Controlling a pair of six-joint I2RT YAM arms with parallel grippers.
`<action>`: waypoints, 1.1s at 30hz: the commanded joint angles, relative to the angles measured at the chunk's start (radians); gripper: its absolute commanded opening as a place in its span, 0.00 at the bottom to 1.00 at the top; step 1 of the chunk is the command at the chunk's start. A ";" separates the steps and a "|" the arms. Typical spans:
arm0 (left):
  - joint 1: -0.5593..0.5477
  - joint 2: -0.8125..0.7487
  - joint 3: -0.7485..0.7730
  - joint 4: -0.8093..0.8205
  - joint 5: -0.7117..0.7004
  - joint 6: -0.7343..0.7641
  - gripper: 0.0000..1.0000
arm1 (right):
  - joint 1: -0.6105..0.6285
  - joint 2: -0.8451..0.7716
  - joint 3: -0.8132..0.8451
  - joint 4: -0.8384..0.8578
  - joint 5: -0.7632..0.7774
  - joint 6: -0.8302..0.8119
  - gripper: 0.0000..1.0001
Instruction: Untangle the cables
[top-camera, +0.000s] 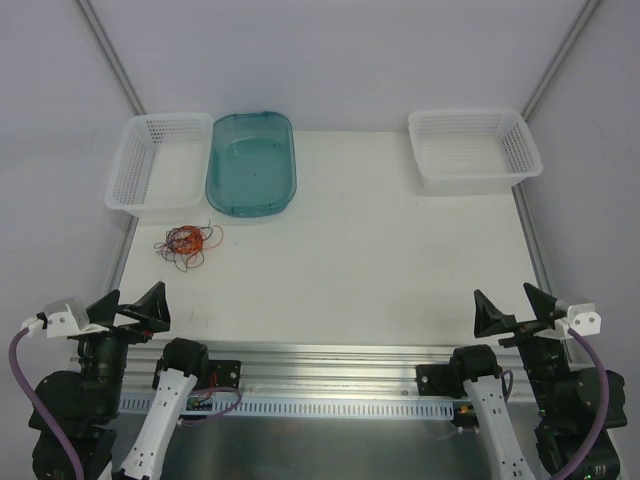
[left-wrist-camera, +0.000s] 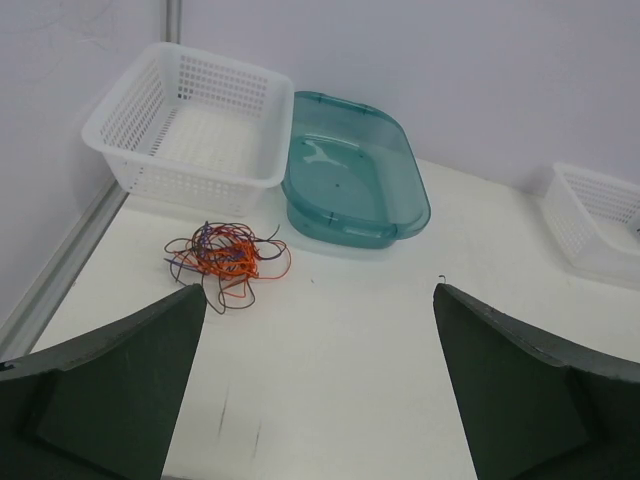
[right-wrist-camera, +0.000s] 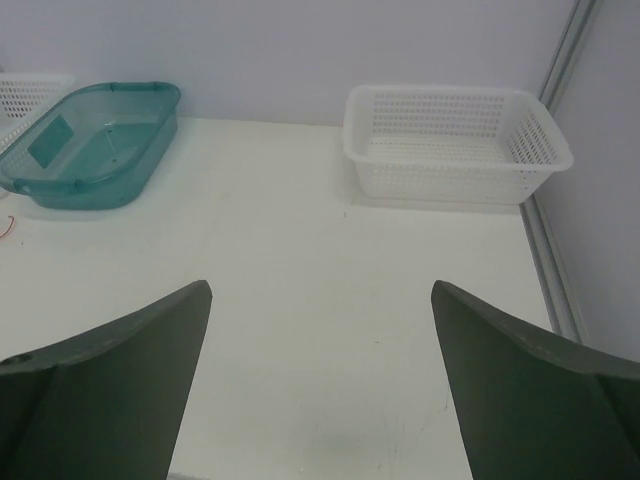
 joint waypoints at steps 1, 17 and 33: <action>0.009 -0.169 -0.002 0.004 -0.018 -0.014 0.99 | 0.006 -0.191 -0.004 0.046 -0.045 -0.002 0.97; 0.009 -0.156 -0.138 0.004 -0.029 -0.149 0.99 | 0.006 -0.032 -0.067 0.035 -0.151 0.112 0.97; 0.009 0.374 -0.273 0.057 -0.076 -0.368 0.99 | 0.003 0.269 -0.133 0.000 -0.167 0.246 0.97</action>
